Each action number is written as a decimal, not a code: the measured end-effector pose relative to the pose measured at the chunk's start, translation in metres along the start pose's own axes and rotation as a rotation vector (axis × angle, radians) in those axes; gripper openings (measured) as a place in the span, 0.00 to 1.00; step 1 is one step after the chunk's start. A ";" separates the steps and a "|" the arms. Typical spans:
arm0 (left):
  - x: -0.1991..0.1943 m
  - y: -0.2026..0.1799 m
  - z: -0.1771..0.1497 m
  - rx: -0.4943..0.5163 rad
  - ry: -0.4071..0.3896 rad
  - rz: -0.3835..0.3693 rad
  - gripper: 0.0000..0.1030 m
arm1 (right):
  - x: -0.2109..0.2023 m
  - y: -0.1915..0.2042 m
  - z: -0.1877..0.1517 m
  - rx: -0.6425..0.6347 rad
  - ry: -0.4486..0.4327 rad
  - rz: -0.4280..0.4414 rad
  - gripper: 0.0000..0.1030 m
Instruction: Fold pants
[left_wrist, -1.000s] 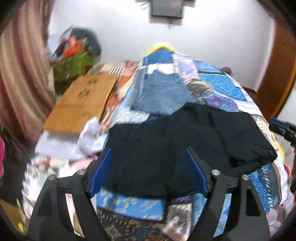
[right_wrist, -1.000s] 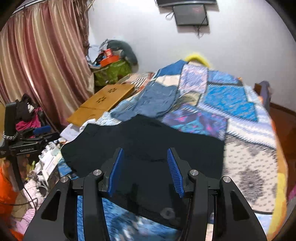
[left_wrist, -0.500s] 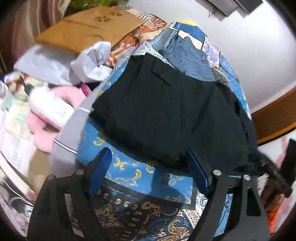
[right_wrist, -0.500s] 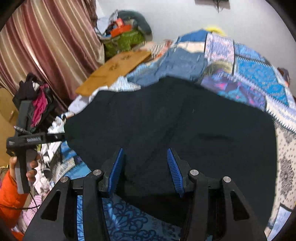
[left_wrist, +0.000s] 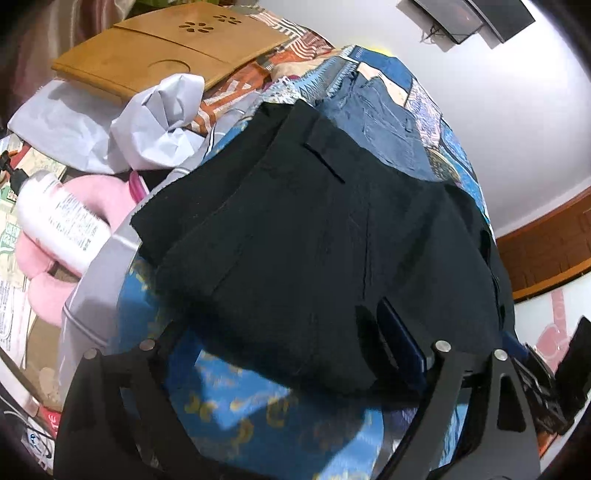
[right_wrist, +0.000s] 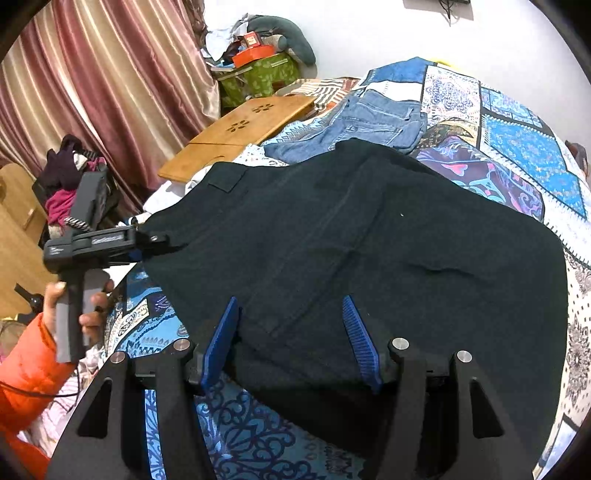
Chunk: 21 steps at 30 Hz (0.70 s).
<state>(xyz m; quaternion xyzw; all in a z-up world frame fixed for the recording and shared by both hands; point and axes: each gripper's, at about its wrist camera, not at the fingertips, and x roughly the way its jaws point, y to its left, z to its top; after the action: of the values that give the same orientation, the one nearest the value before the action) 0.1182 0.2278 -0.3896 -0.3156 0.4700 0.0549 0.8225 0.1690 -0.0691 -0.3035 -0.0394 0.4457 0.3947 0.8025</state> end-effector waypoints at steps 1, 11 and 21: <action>0.001 0.000 0.001 -0.006 -0.009 0.018 0.74 | 0.000 0.000 0.000 0.002 0.000 0.003 0.54; -0.005 -0.013 0.014 0.048 -0.036 0.121 0.23 | -0.008 -0.009 0.000 0.071 -0.016 0.028 0.53; -0.077 -0.090 0.016 0.342 -0.199 0.150 0.19 | -0.063 -0.054 -0.015 0.193 -0.118 -0.090 0.53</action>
<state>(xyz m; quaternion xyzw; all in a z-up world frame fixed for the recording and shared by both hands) 0.1225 0.1811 -0.2792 -0.1285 0.4109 0.0661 0.9002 0.1763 -0.1499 -0.2804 0.0413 0.4315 0.3150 0.8443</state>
